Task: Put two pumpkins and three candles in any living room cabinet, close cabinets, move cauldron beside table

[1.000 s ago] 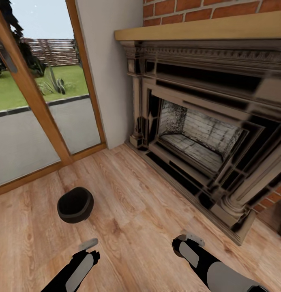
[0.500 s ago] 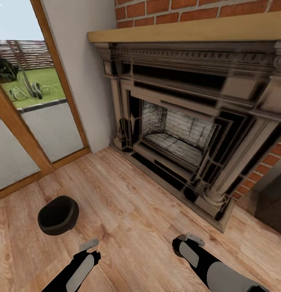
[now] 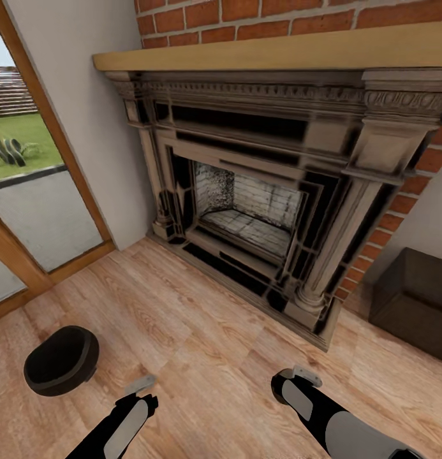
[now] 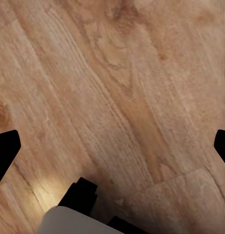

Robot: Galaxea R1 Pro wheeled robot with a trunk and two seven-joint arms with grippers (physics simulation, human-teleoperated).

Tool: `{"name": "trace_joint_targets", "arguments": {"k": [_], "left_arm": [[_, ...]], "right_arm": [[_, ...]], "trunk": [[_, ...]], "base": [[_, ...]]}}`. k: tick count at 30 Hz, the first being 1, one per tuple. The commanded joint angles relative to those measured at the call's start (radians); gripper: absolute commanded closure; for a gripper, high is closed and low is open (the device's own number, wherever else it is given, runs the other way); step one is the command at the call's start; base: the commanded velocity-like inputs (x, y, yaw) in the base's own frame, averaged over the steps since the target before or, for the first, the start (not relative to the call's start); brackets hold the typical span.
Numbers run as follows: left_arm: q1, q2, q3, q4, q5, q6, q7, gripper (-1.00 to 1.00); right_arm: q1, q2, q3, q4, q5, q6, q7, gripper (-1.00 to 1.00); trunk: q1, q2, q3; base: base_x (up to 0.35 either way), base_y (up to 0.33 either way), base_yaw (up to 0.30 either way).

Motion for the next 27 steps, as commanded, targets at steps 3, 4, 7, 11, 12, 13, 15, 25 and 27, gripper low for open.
{"name": "trace_joint_targets", "arguments": {"k": [3,4,7,11,12,13,15,25,27], "left_arm": [[0.0,0.001,-0.005,-0.002,0.006,0.002,0.008,-1.0],[0.0,0.001,-0.005,-0.002,0.006,0.001,0.008,-1.0],[0.0,0.001,-0.005,-0.002,0.006,-0.009,0.008,-1.0],[0.0,0.0,-0.005,-0.002,0.006,-0.013,0.008,-1.0],[0.0,0.0,-0.005,-0.002,0.006,-0.014,0.008,-1.0],[0.0,0.0,-0.005,-0.002,0.006,-0.014,0.008,-1.0],[0.0,0.0,-0.005,-0.002,0.006,-0.014,0.008,-1.0],[0.0,0.0,-0.02,-0.002,0.006,-0.014,0.008,-1.0],[0.0,0.0,-0.025,-0.002,0.006,-0.015,0.008,-1.0]], "right_arm": [[-0.001,0.0,0.007,-0.001,-0.002,0.005,-0.007,1.0],[-0.001,0.0,0.007,-0.001,-0.002,0.005,-0.007,1.0],[-0.001,0.0,0.008,0.024,-0.002,0.005,-0.006,1.0],[-0.001,0.001,0.007,0.038,-0.002,0.005,-0.006,1.0],[-0.001,0.001,0.008,0.038,-0.002,0.005,-0.006,1.0],[-0.001,0.001,0.008,0.039,-0.002,0.005,-0.006,1.0],[-0.001,0.0,0.007,0.04,-0.002,0.005,-0.006,1.0],[-0.001,0.001,0.008,0.041,0.0,0.004,-0.006,1.0],[-0.001,0.001,0.008,0.041,0.0,0.004,-0.006,1.0]], "trunk": [[0.0,0.0,0.002],[0.0,0.0,0.002],[-0.012,0.021,0.014],[-0.027,0.049,0.03],[-0.031,0.056,0.034],[-0.035,0.063,0.037],[-0.042,0.077,0.045],[-0.081,0.147,0.084],[-0.088,0.161,0.092]], "base": [[0.0,0.0,-0.277],[0.0,0.0,-0.277],[0.0,0.0,-0.277],[0.0,0.0,-0.277],[0.0,0.0,-0.277],[0.0,0.0,-0.277],[0.0,0.0,-0.277],[0.0,0.0,-0.277],[0.0,0.0,-0.277]]}}
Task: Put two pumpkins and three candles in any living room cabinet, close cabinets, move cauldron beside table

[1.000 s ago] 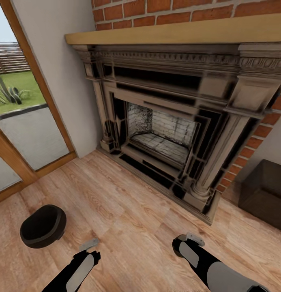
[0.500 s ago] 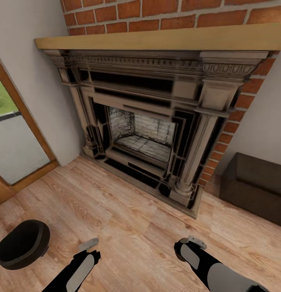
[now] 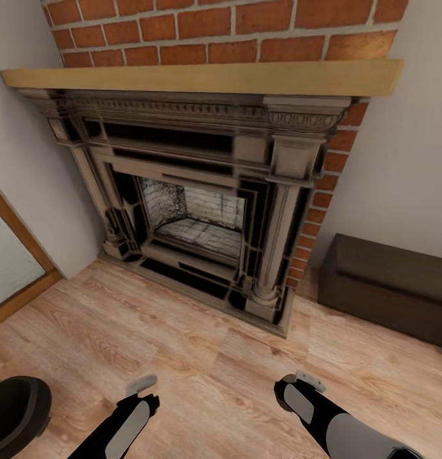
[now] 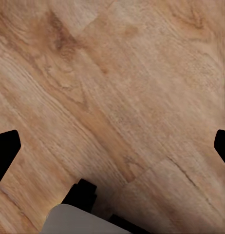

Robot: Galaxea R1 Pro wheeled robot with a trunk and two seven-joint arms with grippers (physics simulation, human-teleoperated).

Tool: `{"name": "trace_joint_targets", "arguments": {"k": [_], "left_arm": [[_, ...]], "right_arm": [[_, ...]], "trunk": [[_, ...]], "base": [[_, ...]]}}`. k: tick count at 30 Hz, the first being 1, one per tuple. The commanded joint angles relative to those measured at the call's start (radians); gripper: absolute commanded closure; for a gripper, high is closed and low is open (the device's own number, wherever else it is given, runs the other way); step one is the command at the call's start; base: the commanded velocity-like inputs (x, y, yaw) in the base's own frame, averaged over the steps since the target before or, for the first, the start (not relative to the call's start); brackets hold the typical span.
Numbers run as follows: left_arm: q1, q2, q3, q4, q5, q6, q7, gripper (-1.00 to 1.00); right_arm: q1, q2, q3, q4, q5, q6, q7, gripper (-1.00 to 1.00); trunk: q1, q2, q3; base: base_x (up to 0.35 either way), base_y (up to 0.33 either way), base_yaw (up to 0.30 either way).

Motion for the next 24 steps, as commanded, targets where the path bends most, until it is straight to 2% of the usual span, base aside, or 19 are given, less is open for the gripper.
{"name": "trace_joint_targets", "arguments": {"k": [1,24], "left_arm": [[0.0,0.002,-0.007,-0.002,0.005,0.003,0.008,-1.0],[0.0,0.002,-0.009,-0.002,0.005,0.002,0.008,-1.0]], "right_arm": [[-0.001,0.0,0.007,-0.001,-0.001,0.006,-0.007,1.0],[-0.001,0.0,0.007,-0.001,-0.001,0.001,-0.007,1.0]], "trunk": [[-0.004,0.007,0.003],[-0.092,0.168,0.093]], "base": [[0.0,0.0,-0.277],[0.0,0.0,-0.277]]}}
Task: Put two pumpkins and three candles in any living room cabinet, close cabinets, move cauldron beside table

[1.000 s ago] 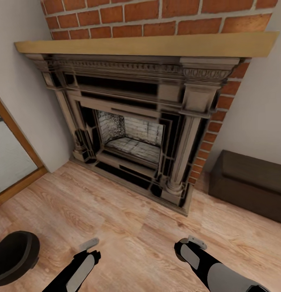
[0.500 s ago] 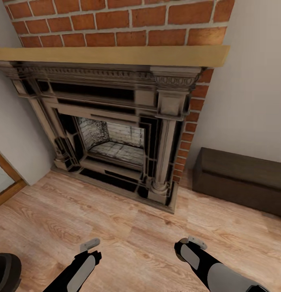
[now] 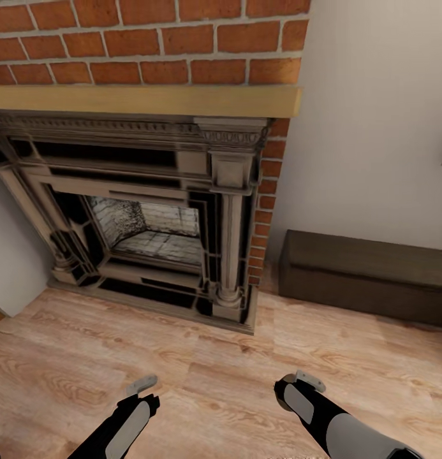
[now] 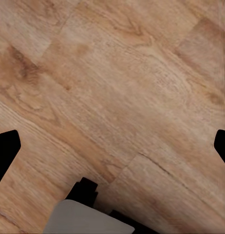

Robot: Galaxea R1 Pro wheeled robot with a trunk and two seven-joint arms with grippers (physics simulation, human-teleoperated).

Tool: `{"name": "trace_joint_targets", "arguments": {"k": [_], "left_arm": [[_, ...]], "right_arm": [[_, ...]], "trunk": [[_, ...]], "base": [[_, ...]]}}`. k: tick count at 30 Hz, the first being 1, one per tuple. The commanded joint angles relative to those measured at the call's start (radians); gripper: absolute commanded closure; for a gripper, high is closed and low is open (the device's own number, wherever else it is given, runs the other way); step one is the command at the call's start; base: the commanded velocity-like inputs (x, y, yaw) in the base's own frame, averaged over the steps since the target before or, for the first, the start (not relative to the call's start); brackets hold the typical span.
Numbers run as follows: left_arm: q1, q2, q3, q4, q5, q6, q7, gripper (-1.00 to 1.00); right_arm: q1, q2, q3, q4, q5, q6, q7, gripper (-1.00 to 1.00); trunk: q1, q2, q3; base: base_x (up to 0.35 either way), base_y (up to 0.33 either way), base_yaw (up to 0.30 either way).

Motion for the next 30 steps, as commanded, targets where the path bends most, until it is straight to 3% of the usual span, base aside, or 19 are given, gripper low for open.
{"name": "trace_joint_targets", "arguments": {"k": [1,30], "left_arm": [[-0.001,0.002,-0.005,-0.002,0.005,0.003,0.008,-1.0],[-0.001,0.002,-0.005,-0.002,0.005,0.003,0.008,-1.0]], "right_arm": [[-0.001,0.0,0.007,-0.001,-0.002,0.006,-0.006,1.0],[-0.001,0.0,0.006,-0.001,-0.003,0.006,-0.006,1.0]], "trunk": [[-0.004,0.007,0.003],[-0.115,0.21,0.121]], "base": [[0.0,0.0,-0.277],[0.0,0.0,-0.25]]}}
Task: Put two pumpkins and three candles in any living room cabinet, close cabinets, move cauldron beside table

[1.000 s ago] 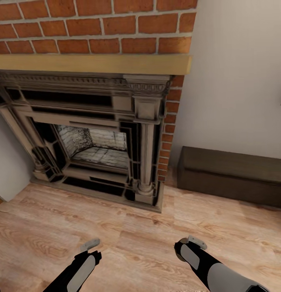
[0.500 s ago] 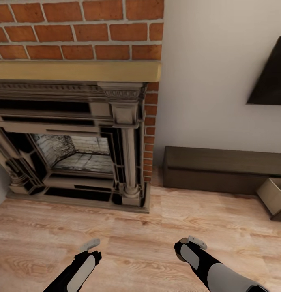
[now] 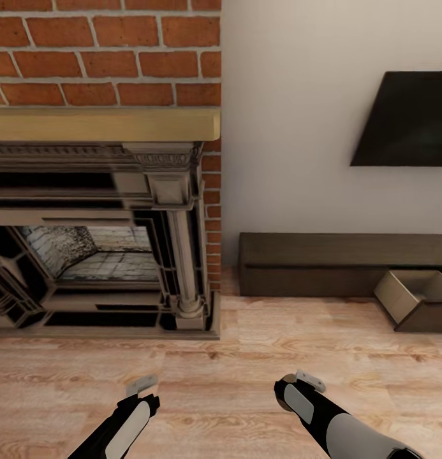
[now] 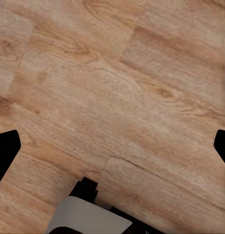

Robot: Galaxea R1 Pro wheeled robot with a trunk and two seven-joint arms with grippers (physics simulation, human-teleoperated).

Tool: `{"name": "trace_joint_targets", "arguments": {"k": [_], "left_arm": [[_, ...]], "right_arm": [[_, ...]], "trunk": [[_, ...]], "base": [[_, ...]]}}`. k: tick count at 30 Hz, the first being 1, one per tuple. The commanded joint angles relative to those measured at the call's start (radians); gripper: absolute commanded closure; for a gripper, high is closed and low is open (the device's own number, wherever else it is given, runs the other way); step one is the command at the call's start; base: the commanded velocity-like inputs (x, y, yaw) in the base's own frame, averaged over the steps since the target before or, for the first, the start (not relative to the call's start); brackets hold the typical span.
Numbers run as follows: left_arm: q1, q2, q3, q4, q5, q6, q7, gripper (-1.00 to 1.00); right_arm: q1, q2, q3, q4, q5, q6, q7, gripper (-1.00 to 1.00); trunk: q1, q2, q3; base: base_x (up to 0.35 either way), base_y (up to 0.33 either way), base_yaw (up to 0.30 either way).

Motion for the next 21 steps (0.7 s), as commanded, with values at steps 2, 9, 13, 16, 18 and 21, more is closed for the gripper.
{"name": "trace_joint_targets", "arguments": {"k": [2,9,13,16,18,21], "left_arm": [[-0.001,0.002,-0.005,-0.002,0.005,0.003,0.008,-1.0],[0.0,-0.004,-0.006,-0.002,0.007,0.003,0.008,-1.0],[-0.001,-0.008,-0.006,0.009,0.006,0.003,0.008,-1.0],[-0.001,-0.013,-0.009,0.026,0.005,0.003,0.008,-1.0],[-0.001,-0.021,-0.012,0.04,0.003,-0.003,0.008,-1.0],[-0.001,-0.028,-0.015,0.047,0.003,-0.012,0.008,-1.0]], "right_arm": [[-0.001,0.0,0.007,-0.001,-0.002,0.006,-0.007,1.0],[-0.001,0.0,0.007,-0.001,-0.002,0.006,-0.008,1.0],[-0.001,-0.001,0.006,0.0,-0.002,0.006,-0.009,1.0],[-0.001,-0.001,0.006,0.0,-0.003,0.007,-0.014,1.0],[-0.001,-0.002,0.006,0.0,-0.003,0.007,-0.016,1.0],[-0.001,-0.002,0.005,0.0,-0.003,0.007,-0.017,1.0]], "trunk": [[-0.008,0.014,0.008],[-0.035,0.063,0.039],[-0.05,0.091,0.056],[-0.061,0.112,0.069],[-0.069,0.126,0.078],[-0.081,0.147,0.091]], "base": [[0.0,0.0,-0.214],[0.0,0.0,-0.214],[0.0,0.0,-0.214],[0.0,0.0,-0.214],[0.0,0.0,-0.214],[0.0,0.0,-0.211]]}}
